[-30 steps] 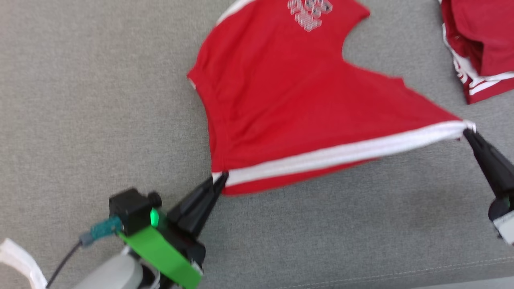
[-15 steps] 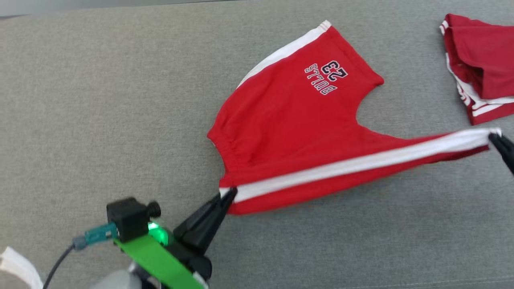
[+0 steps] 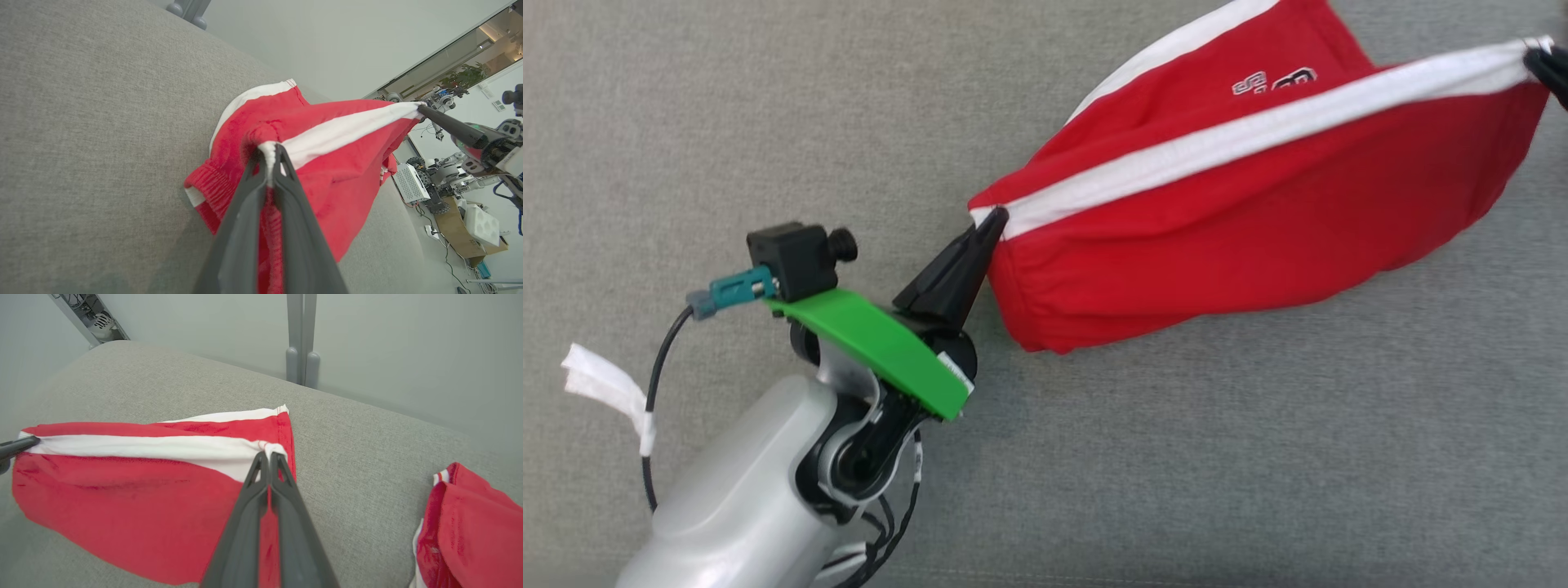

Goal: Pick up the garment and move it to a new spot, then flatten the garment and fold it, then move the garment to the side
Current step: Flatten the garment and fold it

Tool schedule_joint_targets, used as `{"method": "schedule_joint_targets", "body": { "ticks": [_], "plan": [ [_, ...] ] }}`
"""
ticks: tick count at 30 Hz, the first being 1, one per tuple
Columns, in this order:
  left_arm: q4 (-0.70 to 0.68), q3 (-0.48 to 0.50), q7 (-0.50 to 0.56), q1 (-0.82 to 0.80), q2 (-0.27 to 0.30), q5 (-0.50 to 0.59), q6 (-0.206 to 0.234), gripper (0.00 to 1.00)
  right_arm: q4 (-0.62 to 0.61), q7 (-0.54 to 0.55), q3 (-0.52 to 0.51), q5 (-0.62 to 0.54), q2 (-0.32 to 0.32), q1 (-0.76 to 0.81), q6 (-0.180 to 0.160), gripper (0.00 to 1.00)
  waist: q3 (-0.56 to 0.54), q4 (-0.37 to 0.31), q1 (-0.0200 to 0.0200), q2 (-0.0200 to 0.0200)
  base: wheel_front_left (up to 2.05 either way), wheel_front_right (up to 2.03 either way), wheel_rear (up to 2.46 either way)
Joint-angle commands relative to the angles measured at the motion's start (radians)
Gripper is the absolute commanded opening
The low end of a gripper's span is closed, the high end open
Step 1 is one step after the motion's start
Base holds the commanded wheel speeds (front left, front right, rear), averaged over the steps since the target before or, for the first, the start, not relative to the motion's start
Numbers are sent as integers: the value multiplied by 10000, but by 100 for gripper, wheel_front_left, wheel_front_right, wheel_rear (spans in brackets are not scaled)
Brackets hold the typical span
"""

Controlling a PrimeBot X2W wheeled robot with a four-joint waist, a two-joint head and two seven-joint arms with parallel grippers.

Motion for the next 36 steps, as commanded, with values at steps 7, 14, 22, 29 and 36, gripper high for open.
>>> {"method": "schedule_joint_targets", "body": {
  "ticks": [7,14,22,29,36],
  "plan": [
    [874,-7,119,-1034,-511,293,31,0,1323,1197,1714,-798,715,-3107,-16,0,1072,922,0,-1,0,0,0],
    [1436,16,-77,-1547,-924,475,126,0,2506,1390,3200,-995,981,-5160,-15,0,1522,1276,0,-1,0,0,0],
    [1927,53,-497,-1749,-1297,602,112,100,3626,673,4543,-832,1102,-6369,-15,100,1702,1407,0,-1,0,0,0],
    [1996,-7,-1070,-1658,-1178,1139,186,100,4229,-1080,5279,-498,1322,-6411,-15,100,1294,1170,0,-1,0,0,0],
    [1554,140,-1929,-741,-754,3140,1343,100,4605,-3699,5535,248,1576,-5189,-16,100,218,624,0,-1,0,0,0]
  ]
}}
